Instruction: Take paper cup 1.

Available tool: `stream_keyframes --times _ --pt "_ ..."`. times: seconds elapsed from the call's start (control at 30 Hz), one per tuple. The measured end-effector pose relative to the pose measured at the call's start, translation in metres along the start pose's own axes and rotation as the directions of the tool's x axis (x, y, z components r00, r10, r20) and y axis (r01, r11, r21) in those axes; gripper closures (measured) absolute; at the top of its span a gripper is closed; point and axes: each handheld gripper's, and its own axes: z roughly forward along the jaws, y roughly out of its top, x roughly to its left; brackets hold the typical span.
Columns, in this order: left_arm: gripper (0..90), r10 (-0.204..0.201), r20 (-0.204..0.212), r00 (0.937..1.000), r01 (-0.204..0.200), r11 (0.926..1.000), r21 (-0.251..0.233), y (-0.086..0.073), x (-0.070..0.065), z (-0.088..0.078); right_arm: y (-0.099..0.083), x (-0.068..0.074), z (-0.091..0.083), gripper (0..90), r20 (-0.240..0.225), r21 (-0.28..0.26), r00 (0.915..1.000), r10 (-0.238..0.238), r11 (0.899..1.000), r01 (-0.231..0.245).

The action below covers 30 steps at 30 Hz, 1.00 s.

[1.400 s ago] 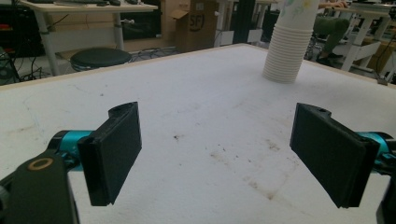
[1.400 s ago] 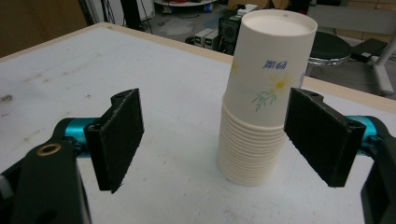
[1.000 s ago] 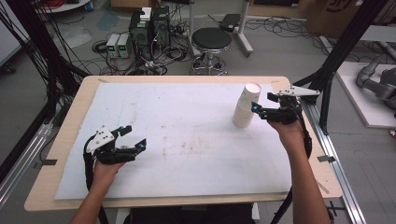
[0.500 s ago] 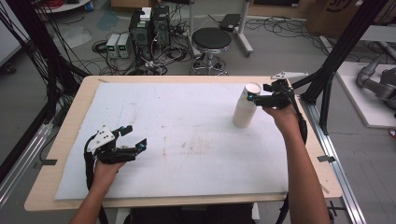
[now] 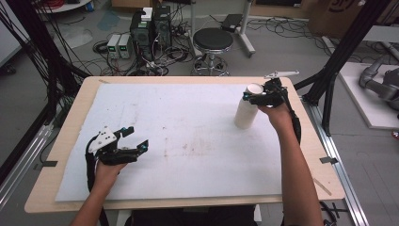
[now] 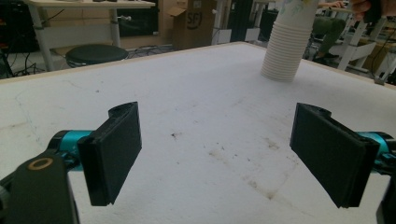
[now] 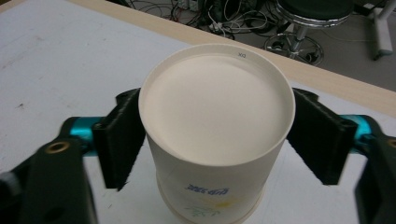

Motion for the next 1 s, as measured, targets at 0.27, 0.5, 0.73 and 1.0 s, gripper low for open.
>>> stream_keyframes --times 0.27,0.5,0.73,1.0 --pt "16.8 0.001 -0.001 1.0000 -0.001 1.0000 0.001 0.000 0.000 0.000 0.001 0.001 -0.003 33.0 -0.005 -0.016 0.9999 -0.010 1.000 0.010" --pt "16.8 0.002 0.001 1.0000 -0.002 1.0000 0.006 0.000 0.000 0.001 0.005 0.001 -0.010 33.3 -0.003 -0.044 0.9999 -0.011 0.999 0.011" --pt "16.8 0.002 0.003 1.0000 -0.002 1.0000 0.005 0.000 0.000 0.001 0.019 0.003 -0.028 33.9 0.007 -0.091 0.9999 -0.014 0.996 0.015" --pt "16.8 -0.003 0.005 1.0000 0.003 1.0000 -0.002 0.000 0.000 0.000 0.028 0.005 -0.058 34.6 0.031 -0.150 0.9994 -0.016 0.988 0.020"
